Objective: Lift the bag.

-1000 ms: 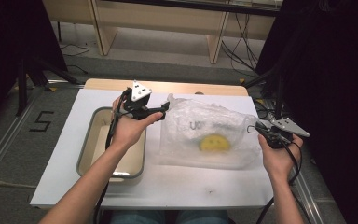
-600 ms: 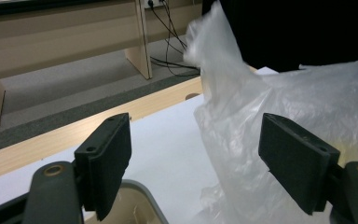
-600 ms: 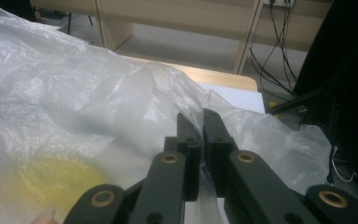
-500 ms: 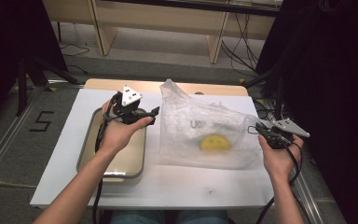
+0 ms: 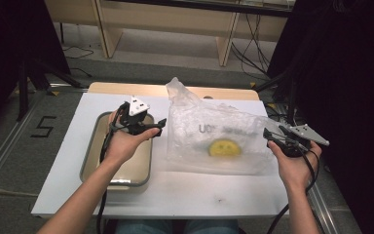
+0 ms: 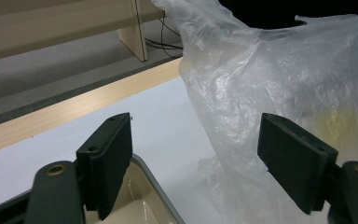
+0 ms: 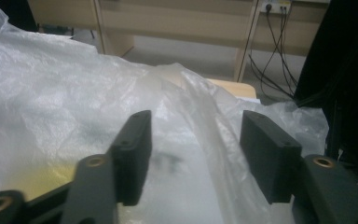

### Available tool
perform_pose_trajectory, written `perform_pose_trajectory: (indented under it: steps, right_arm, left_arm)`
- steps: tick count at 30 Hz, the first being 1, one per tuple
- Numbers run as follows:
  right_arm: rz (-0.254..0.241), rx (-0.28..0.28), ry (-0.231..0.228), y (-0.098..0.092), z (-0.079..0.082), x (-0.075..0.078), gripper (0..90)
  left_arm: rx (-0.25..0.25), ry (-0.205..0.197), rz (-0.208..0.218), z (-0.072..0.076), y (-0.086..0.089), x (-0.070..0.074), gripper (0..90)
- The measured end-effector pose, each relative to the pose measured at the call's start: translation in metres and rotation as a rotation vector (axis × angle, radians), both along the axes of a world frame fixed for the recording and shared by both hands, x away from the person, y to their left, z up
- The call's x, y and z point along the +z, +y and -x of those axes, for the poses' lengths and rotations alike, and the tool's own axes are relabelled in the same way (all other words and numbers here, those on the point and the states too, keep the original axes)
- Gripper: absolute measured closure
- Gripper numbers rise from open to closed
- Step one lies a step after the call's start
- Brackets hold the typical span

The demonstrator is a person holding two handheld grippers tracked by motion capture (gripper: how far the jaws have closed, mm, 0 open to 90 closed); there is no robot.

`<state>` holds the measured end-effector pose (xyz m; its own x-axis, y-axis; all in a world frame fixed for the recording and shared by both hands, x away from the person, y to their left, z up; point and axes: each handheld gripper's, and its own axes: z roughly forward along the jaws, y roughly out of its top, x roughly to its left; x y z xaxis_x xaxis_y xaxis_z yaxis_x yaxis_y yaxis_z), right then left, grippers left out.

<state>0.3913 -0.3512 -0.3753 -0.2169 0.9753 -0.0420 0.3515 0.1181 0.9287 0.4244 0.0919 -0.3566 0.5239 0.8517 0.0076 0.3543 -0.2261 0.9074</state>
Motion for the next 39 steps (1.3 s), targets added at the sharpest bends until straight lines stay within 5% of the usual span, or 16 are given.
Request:
perform_pose_trajectory:
  steps: [6,16,29,39]
  right_arm:
    - [-0.009,-0.007,-0.021,-0.001,0.003,0.004,28.1]
    - [0.009,-0.040,-0.037,-0.008,0.011,0.009,17.1]
    - [0.004,-0.009,-0.007,-0.012,0.016,0.003,17.1]
    - [0.000,0.057,0.030,-0.010,0.027,-0.013,19.9]
  left_arm:
    - [-0.001,0.004,-0.002,0.000,-0.001,-0.002,26.0]
    - [-0.009,0.010,-0.008,0.002,-0.001,-0.005,26.0]
    - [-0.021,0.032,-0.007,0.007,0.000,-0.010,26.0]
    - [-0.075,0.071,-0.006,0.025,0.010,-0.019,25.4]
